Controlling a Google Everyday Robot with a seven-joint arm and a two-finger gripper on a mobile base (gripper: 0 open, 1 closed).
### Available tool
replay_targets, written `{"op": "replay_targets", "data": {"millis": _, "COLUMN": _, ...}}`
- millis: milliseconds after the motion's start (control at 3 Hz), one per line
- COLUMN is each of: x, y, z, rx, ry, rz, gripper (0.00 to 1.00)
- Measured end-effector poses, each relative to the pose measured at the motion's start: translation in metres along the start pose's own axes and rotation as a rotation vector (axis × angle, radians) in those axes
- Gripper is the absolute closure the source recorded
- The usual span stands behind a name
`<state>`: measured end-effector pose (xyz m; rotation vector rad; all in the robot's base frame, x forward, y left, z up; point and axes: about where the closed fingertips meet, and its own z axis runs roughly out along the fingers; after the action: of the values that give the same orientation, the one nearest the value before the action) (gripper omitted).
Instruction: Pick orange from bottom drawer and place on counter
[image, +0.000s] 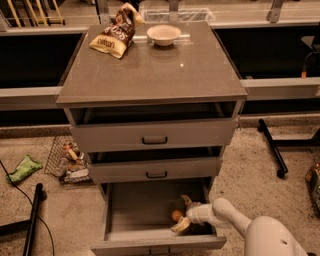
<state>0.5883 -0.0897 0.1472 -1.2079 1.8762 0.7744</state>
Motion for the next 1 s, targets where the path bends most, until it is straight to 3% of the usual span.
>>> {"op": "replay_targets", "data": {"millis": 333, "x": 0.011, "y": -0.001, "z": 0.004, "rx": 0.016, "ry": 0.034, "rz": 0.01, "gripper": 0.18}}
{"op": "replay_targets", "data": {"millis": 667, "x": 0.024, "y": -0.001, "z": 0.003, "rx": 0.033, "ry": 0.059, "rz": 0.028, "gripper": 0.5}}
{"op": "replay_targets", "data": {"millis": 1000, "x": 0.027, "y": 0.001, "z": 0.0, "rx": 0.036, "ry": 0.067, "rz": 0.031, "gripper": 0.73}}
